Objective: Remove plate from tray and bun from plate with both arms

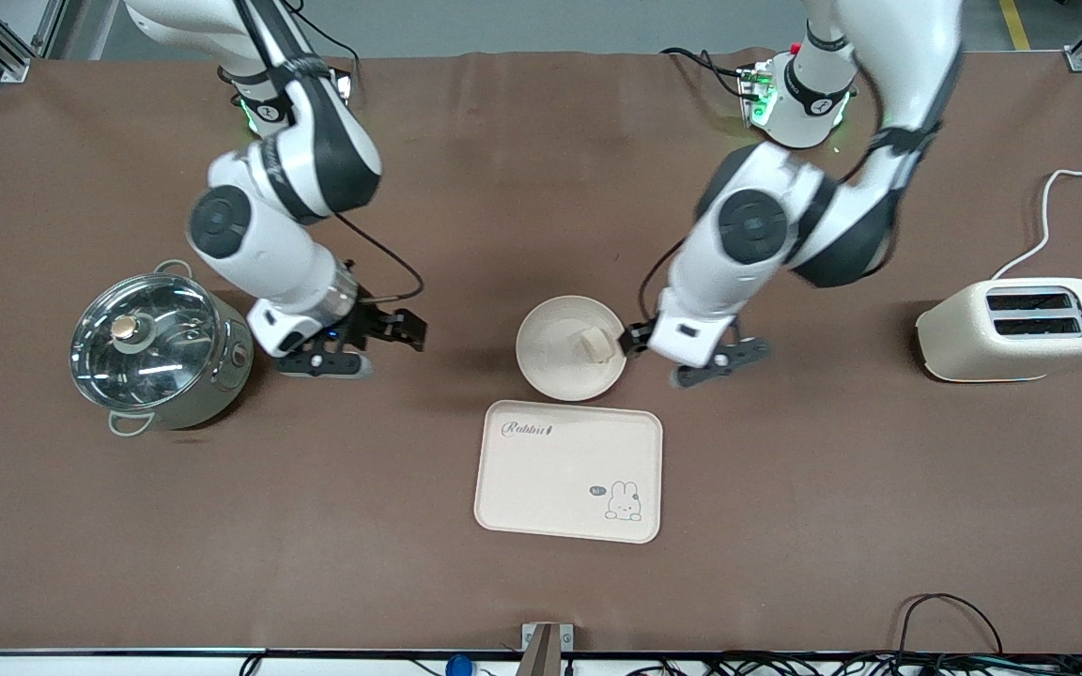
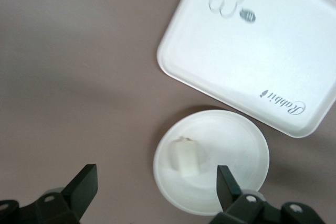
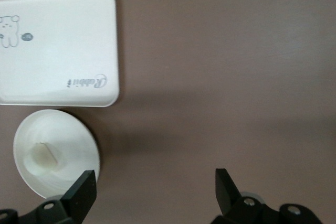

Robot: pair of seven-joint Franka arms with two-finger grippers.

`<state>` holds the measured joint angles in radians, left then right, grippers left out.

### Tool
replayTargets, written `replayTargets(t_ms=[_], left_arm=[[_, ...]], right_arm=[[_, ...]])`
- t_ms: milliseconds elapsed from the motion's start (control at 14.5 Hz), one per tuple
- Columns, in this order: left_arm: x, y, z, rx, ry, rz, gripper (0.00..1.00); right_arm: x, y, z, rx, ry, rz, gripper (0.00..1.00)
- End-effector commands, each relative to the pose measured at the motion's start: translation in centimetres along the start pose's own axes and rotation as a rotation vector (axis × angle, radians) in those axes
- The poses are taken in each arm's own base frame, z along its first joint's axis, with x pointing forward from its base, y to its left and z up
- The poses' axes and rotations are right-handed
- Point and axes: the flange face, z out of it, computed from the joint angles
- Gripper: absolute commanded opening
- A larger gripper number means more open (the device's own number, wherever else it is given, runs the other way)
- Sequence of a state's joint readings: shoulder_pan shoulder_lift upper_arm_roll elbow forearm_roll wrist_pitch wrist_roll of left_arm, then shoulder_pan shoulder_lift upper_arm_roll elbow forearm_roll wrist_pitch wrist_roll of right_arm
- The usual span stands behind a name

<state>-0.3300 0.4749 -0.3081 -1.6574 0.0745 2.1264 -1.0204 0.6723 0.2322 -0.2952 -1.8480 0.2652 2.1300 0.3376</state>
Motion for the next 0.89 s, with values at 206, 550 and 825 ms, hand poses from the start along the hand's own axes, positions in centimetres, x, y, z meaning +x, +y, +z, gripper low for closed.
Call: replayTargets(t_ms=[206, 550, 825], left_arm=[[-2.4, 2.4, 8.9, -0.025, 0.033, -0.067, 1.0], [-4.9, 2.5, 13.8, -0.052, 0.041, -0.081, 1.0], [-6.9, 3.0, 15.0, -0.047, 0.033, -0.082, 1.0]], right_arm=[[-0.3, 8.1, -8.6, -0.103, -0.026, -0.038, 1.0], [2.1, 18.1, -14.6, -0.1, -0.041, -0.141, 1.0], [2.2, 22.5, -21.0, -0.09, -0.048, -0.128, 1.0]])
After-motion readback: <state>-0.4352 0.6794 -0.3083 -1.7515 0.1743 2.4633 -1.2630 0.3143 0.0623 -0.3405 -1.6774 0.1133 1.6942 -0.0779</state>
